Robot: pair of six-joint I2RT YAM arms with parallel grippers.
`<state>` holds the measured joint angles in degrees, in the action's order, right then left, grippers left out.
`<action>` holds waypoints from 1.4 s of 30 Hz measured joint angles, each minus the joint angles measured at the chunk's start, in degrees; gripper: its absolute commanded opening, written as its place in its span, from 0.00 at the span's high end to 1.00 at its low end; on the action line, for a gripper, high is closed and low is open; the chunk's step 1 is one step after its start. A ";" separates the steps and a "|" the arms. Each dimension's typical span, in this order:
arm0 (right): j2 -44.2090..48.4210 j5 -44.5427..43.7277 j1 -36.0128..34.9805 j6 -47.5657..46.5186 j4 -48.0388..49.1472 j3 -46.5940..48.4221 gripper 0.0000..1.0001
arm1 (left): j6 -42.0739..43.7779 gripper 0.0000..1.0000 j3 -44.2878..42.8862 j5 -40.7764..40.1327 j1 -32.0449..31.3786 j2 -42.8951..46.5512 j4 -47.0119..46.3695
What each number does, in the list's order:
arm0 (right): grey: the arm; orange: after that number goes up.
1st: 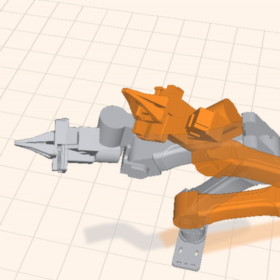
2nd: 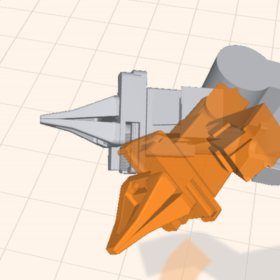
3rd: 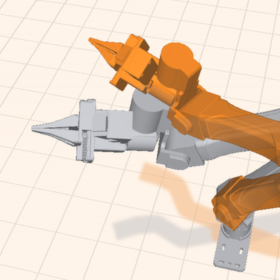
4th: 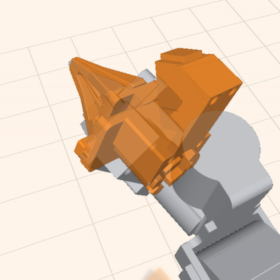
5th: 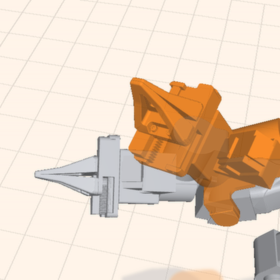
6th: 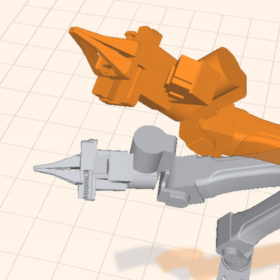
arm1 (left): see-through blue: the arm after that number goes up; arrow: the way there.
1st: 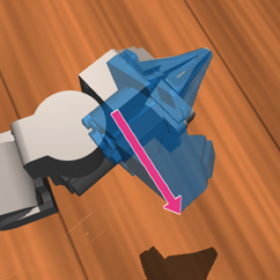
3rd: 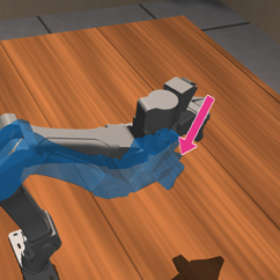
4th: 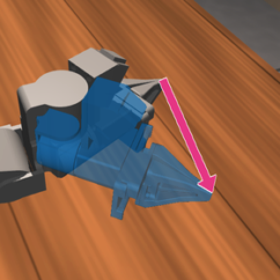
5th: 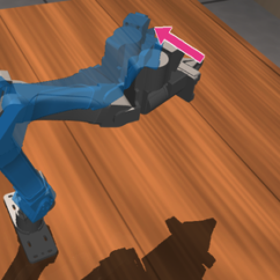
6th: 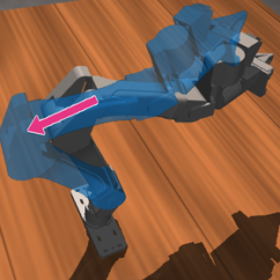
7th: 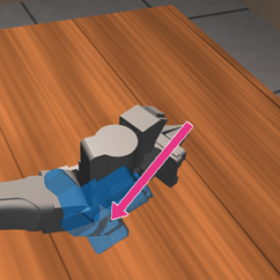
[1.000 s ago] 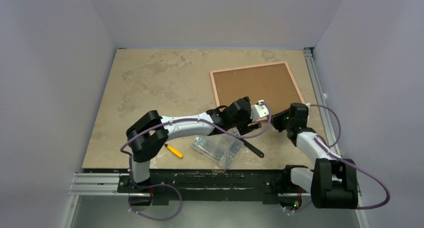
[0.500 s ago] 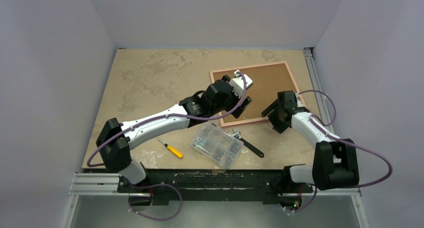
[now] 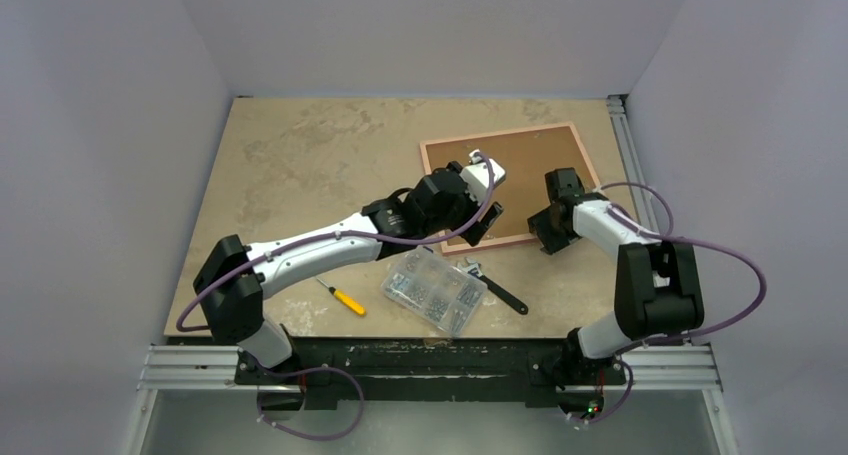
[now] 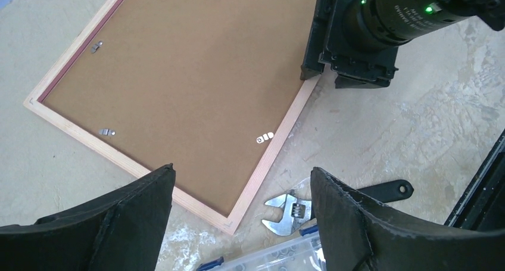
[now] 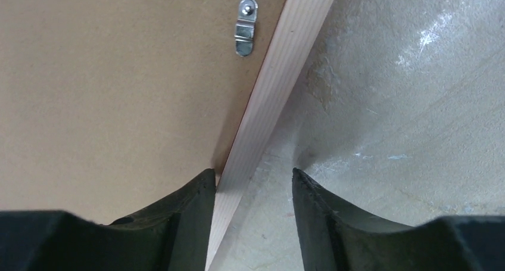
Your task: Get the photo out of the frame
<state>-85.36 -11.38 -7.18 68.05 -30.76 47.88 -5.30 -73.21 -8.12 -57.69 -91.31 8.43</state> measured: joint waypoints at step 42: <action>-9.84 5.31 0.09 9.07 -25.73 23.32 1.00 | 41.68 0.15 2.80 -19.41 -8.87 -23.61 -19.28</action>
<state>-95.20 -6.07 -7.09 77.12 -56.49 71.20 36.38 -70.41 -27.53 -66.57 -114.91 -10.85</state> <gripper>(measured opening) 0.097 0.863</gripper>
